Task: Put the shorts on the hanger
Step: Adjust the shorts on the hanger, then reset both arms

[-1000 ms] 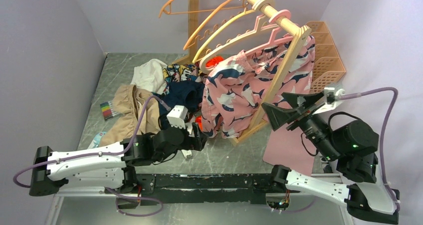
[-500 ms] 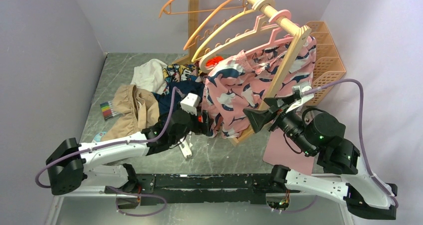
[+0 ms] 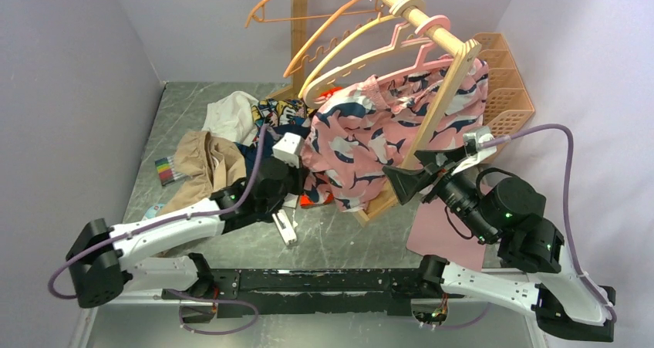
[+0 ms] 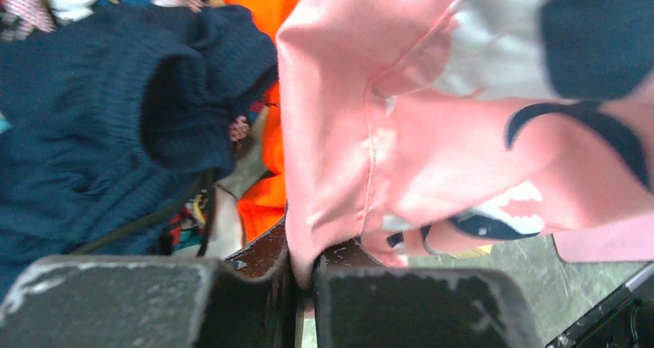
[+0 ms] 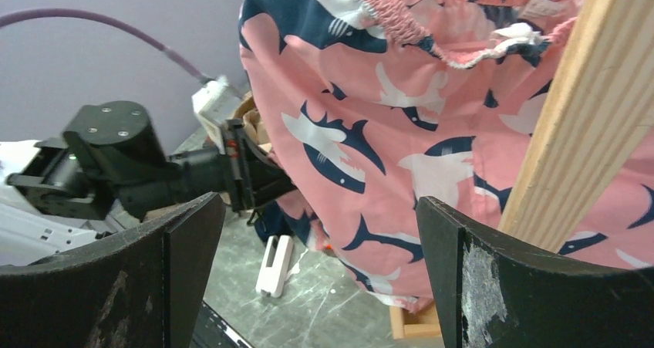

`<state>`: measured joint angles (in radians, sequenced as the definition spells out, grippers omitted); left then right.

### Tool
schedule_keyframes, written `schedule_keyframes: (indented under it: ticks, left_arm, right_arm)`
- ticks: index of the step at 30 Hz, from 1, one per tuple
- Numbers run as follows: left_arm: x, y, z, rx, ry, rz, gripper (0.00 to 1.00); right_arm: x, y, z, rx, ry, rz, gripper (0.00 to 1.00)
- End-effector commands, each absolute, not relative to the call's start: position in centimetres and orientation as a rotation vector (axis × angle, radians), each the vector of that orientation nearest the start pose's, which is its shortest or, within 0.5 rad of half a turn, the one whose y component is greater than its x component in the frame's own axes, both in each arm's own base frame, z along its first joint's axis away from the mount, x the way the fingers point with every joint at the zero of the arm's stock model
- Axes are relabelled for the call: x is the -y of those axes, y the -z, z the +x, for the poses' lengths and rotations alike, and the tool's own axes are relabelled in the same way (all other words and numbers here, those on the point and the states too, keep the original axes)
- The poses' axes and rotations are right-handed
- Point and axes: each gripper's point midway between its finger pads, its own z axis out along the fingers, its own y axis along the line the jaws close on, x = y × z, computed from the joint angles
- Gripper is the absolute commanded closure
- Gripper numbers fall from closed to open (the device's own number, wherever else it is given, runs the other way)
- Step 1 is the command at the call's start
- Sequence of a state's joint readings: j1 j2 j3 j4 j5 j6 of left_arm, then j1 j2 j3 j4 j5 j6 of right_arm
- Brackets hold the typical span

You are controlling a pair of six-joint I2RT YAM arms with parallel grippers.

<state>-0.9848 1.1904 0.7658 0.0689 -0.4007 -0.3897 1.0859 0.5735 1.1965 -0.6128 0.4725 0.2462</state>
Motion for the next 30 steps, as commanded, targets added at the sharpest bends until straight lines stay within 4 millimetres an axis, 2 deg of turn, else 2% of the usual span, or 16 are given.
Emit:
schedule_keyframes:
  ticks: [1, 5, 6, 8, 9, 11, 13, 14, 18, 23, 25, 27, 30]
  left_arm:
    - [24.8, -19.6, 25.9, -1.921, 0.388, 0.216, 0.88]
    - [23.0, -17.3, 25.3, -2.000, 0.293, 0.215, 0.85]
    - [22.9, -17.1, 25.1, -2.011, 0.291, 0.219, 0.77]
    - [23.3, -17.3, 24.7, -2.016, 0.331, 0.249, 0.52]
    - [23.7, -17.9, 24.4, -2.010, 0.368, 0.265, 0.45]
    - [24.4, -19.1, 23.5, -2.000, 0.450, 0.293, 0.36]
    - [24.3, -20.3, 22.9, -1.989, 0.505, 0.282, 0.08]
    - [24.0, -21.0, 22.6, -1.985, 0.523, 0.259, 0.02]
    - [21.2, -22.5, 21.2, -2.026, 0.524, 0.135, 0.01]
    - [16.9, -22.6, 20.0, -2.044, 0.457, -0.037, 0.01]
    - [15.2, -22.8, 19.8, -2.021, 0.436, -0.102, 0.01]
    - [13.9, -23.1, 19.6, -2.003, 0.413, -0.141, 0.01]
    - [12.2, -23.3, 19.2, -1.991, 0.373, -0.160, 0.01]
  right_arm:
    - [-12.1, -41.9, 15.7, -1.547, -0.633, -0.228, 0.00]
    - [-11.8, -41.2, 16.0, -1.571, -0.607, -0.209, 0.00]
    - [-11.9, -41.0, 16.0, -1.577, -0.604, -0.209, 0.00]
    - [-12.2, -41.0, 16.0, -1.582, -0.609, -0.221, 0.00]
    - [-12.4, -41.1, 15.9, -1.582, -0.615, -0.228, 0.00]
    - [-12.9, -41.1, 16.0, -1.587, -0.619, -0.244, 0.00]
    - [-13.5, -41.1, 16.0, -1.592, -0.628, -0.265, 0.00]
    - [-13.9, -41.0, 16.0, -1.599, -0.631, -0.276, 0.00]
    - [-15.4, -39.5, 16.6, -1.645, -0.619, -0.299, 0.00]
    - [-16.7, -36.2, 18.0, -1.725, -0.588, -0.214, 0.00]
    - [-16.1, -34.3, 19.1, -1.749, -0.550, -0.071, 0.00]
    - [-15.2, -31.2, 20.1, -1.802, -0.491, 0.096, 0.00]
    - [-14.3, -28.6, 20.5, -1.872, -0.401, 0.219, 0.00]
